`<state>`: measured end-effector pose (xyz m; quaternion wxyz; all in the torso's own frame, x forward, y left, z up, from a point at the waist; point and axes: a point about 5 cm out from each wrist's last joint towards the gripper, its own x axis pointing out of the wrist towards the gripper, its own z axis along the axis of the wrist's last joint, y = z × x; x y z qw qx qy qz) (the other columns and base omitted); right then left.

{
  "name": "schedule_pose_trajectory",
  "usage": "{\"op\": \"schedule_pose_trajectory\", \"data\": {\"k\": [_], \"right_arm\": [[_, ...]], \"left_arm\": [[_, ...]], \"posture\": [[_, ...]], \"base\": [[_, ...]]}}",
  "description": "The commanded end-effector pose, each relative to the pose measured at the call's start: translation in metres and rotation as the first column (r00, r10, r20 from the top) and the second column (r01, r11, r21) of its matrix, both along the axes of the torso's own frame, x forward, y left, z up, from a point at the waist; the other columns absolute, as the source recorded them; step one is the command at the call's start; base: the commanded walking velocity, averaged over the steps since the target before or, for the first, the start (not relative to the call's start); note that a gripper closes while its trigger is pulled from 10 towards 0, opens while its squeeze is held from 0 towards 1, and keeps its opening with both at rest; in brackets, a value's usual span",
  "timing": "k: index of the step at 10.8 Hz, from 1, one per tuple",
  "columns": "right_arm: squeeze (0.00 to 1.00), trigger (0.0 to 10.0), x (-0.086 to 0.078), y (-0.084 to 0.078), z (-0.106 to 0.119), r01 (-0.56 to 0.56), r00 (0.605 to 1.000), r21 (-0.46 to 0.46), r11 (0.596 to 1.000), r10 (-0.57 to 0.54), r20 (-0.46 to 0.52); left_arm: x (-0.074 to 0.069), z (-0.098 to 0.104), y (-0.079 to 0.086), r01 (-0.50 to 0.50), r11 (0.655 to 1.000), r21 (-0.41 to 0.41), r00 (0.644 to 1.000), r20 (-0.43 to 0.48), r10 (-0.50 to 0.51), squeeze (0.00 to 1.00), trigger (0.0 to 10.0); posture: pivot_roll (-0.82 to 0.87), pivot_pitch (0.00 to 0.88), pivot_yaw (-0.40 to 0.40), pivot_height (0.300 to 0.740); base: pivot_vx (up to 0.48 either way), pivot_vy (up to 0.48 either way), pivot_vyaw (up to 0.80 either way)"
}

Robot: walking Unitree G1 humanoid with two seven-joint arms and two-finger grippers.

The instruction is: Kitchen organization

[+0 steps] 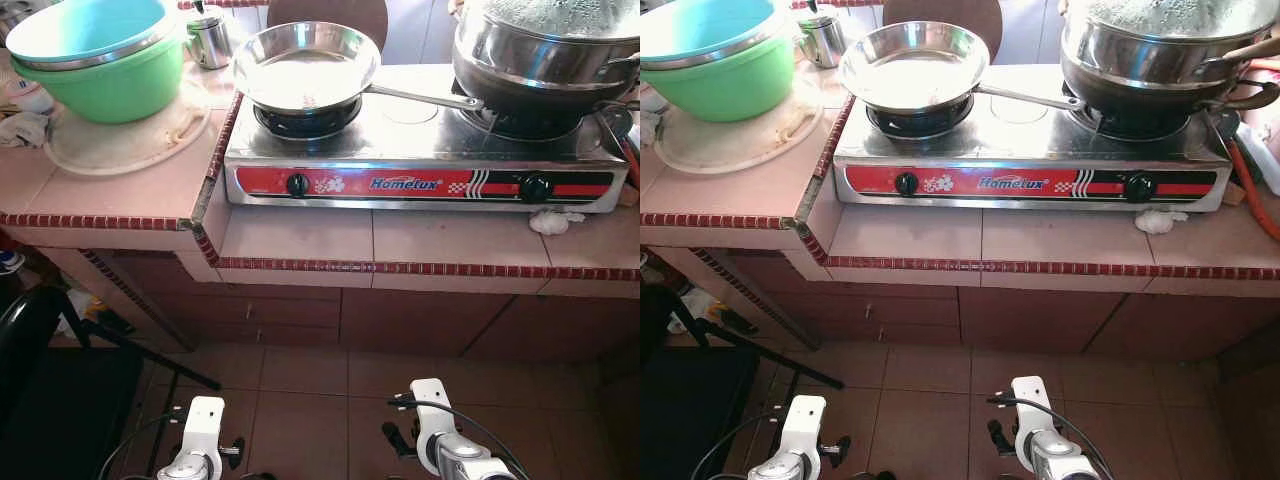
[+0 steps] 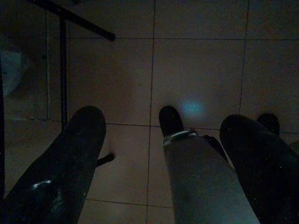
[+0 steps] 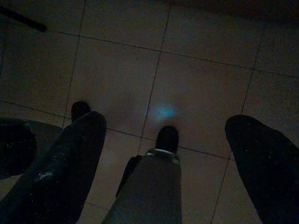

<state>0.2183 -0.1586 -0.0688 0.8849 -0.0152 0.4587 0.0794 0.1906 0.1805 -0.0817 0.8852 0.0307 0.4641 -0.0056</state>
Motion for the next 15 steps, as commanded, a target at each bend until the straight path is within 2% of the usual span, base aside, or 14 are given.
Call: {"op": "schedule_pose_trajectory", "data": {"k": [1, 6, 7, 8, 15], "right_arm": [[0.0, 10.0, 0.033, 0.045, 0.021, -0.139, 0.987, -0.066, 0.988, 0.143, 0.066], [0.0, 10.0, 0.033, 0.045, 0.021, -0.139, 0.987, -0.066, 0.988, 0.143, 0.066], [0.0, 10.0, 0.032, 0.043, 0.02, -0.167, 0.983, -0.078, 0.983, 0.172, 0.06], [0.0, 10.0, 0.033, 0.039, 0.021, -0.185, 0.98, -0.079, 0.98, 0.19, 0.065], [0.0, 10.0, 0.033, 0.038, 0.021, -0.187, 0.979, -0.081, 0.979, 0.192, 0.066]], "left_arm": [[0.007, 0.007, 0.009, -0.325, 0.946, -0.004, 0.939, 0.121, 0.323, 0.0, 10.0], [0.007, 0.007, 0.009, -0.325, 0.946, -0.004, 0.939, 0.121, 0.323, 0.0, 10.0], [-0.007, -0.001, 0.009, -0.295, 0.955, -0.012, 0.953, 0.066, 0.296, 0.0, 10.0], [-0.022, -0.009, 0.005, -0.214, 0.976, -0.048, 0.977, 0.007, 0.215, 0.0, 10.0], [-0.022, -0.009, 0.005, -0.209, 0.977, -0.042, 0.978, 0.005, 0.209, 0.0, 10.0]], "posture": [[0.02, 0.03, -0.034, 0.74], [0.02, 0.03, -0.034, 0.74], [0.02, 0.028, -0.043, 0.74], [0.02, 0.028, -0.046, 0.74], [0.02, 0.027, -0.046, 0.74]], "base": [[0.0, 0.0, 0.0], [0.0, 0.0, 0.0], [0.0, 0.0, 0.0], [0.0, 0.0, 0.0], [0.0, 0.0, 0.0]]}}
